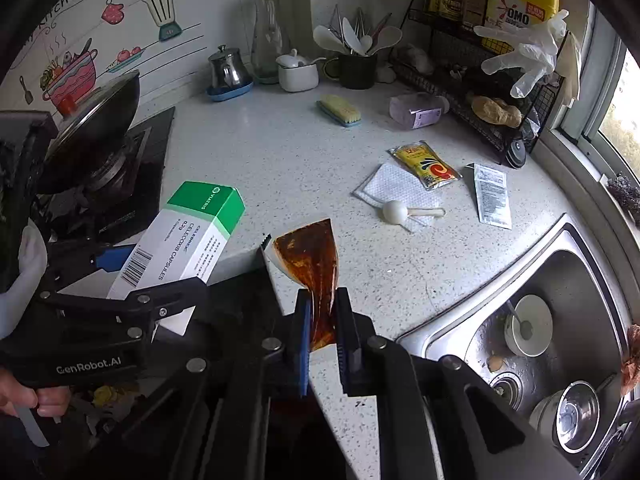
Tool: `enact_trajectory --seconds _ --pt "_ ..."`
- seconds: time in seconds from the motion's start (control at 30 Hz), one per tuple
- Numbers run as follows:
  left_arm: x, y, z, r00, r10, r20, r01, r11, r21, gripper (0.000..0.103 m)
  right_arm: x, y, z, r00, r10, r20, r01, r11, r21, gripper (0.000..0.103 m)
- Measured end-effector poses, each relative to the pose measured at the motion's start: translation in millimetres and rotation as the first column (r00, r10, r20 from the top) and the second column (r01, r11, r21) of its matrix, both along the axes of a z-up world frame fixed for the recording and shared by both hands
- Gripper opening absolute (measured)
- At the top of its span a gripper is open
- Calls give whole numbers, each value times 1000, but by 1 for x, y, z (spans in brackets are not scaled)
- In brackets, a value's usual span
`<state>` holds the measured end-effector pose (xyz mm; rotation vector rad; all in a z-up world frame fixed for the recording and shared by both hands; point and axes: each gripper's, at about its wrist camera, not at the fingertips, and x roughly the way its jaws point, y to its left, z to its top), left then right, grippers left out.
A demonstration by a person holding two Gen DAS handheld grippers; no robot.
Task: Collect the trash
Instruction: 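Carry the box and sauce packet down over the red bucket with both grippers, then open the left gripper to drop the box while the right gripper releases the packet into the bucket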
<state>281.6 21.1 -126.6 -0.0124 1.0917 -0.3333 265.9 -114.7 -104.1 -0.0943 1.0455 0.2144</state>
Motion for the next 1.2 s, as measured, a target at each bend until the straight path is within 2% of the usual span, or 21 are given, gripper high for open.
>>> enact_trajectory --seconds 0.27,0.57,0.83,1.07,1.2 --pt "-58 51 -32 997 53 -60 -54 998 -9 61 -46 46 -25 996 61 -65 -61 998 -8 10" --pt "-96 81 -112 974 96 -203 -99 995 -2 61 -73 76 -100 977 104 -184 -112 993 -35 10" --pt "-96 82 -225 948 63 -312 -71 997 -15 61 -71 78 -202 964 79 -253 -90 995 -34 10" --pt "-80 67 -323 939 19 -344 -31 999 -31 61 -53 62 -297 951 23 -308 -28 1000 -10 10" --pt "-69 52 -372 930 -17 -366 -4 998 -55 61 -47 56 -340 948 0 -317 -9 1000 -27 10"
